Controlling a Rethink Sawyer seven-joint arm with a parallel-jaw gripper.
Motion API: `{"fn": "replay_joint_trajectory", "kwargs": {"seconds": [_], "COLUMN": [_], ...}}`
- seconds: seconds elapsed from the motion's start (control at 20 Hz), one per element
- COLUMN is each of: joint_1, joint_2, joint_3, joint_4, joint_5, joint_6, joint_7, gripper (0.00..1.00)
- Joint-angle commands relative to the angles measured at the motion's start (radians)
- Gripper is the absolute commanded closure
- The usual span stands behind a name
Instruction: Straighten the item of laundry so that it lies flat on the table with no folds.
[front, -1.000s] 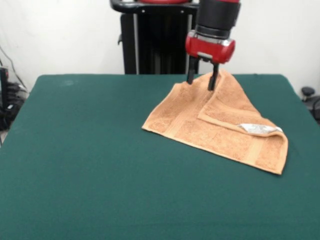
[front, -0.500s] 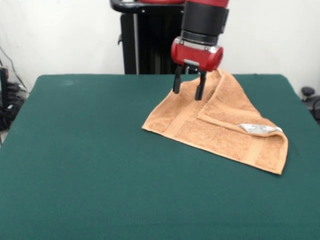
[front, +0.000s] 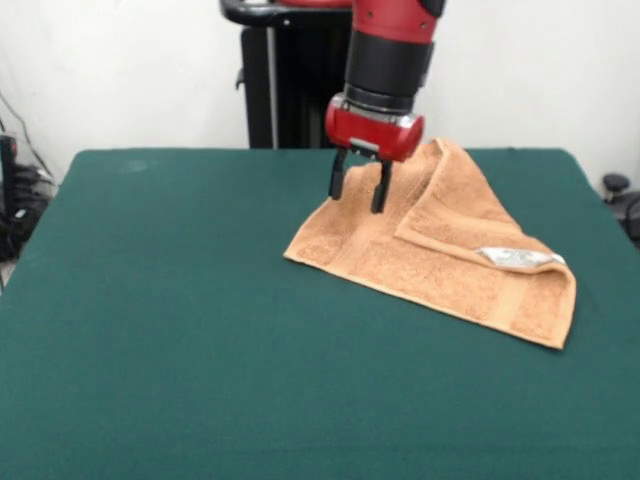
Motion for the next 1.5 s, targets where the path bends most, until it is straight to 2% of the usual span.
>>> {"fn": "replay_joint_trajectory", "kwargs": {"seconds": [0.05,0.5,0.65,0.9,1.5], "joint_1": [-0.018,-0.067,-0.06,-0.104,-0.148], "joint_2": [0.147,0.227,0.239,0.279,0.297], "joint_3": [0.072,0.103,0.094,0.129,0.152], "joint_4": [-0.075,-0.16,-0.195,-0.262,-0.431], "joint_5": [-0.065,-0.12,-0.119,-0.15,-0.202], "joint_6": [-0.081,-0.076,-0.052,-0.015,0.129], "joint_7": [0.053,0.041,0.039,0.011,-0.04], "gripper": [0.0,0.0,0.0,0.0,0.0]}}
